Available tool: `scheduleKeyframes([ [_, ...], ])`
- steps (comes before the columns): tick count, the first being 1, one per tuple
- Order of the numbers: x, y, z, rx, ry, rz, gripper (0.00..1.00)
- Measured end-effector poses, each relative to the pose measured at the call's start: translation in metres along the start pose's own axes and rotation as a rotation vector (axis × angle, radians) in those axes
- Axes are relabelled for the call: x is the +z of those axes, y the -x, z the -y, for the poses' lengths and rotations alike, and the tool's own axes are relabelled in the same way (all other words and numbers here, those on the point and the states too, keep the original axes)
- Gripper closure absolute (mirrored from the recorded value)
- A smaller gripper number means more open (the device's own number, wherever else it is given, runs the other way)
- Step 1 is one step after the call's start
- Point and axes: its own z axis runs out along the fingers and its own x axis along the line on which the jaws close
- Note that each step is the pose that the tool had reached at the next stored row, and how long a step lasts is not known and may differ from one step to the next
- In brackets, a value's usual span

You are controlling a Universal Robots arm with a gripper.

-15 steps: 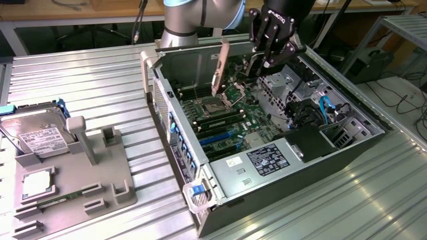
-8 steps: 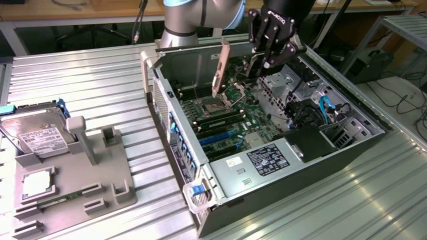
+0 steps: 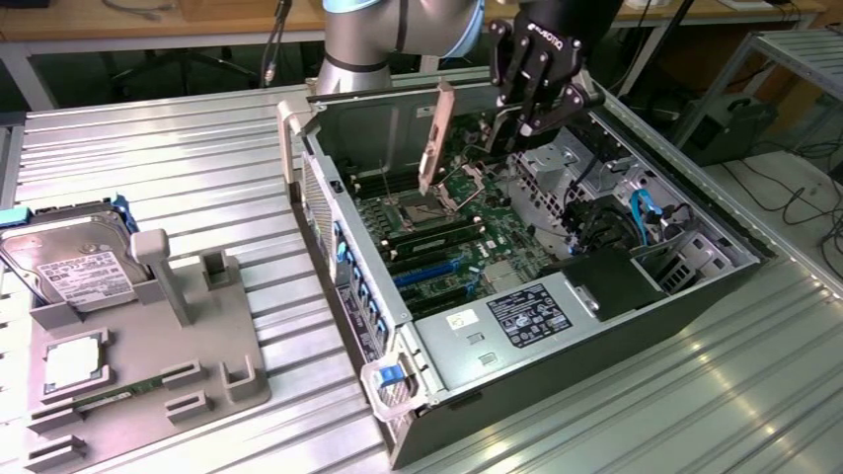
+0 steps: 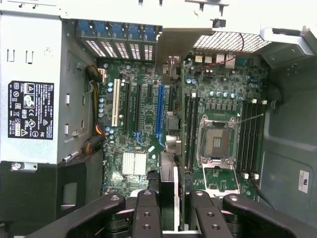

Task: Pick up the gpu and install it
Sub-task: 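Insert the gpu into the slot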

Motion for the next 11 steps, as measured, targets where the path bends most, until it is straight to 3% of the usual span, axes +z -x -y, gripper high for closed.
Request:
scheduleKeyframes([
  [11, 0.0094, -0.0003, -0.0015, 0.011, -0.0003, 0.0001, 0.72],
])
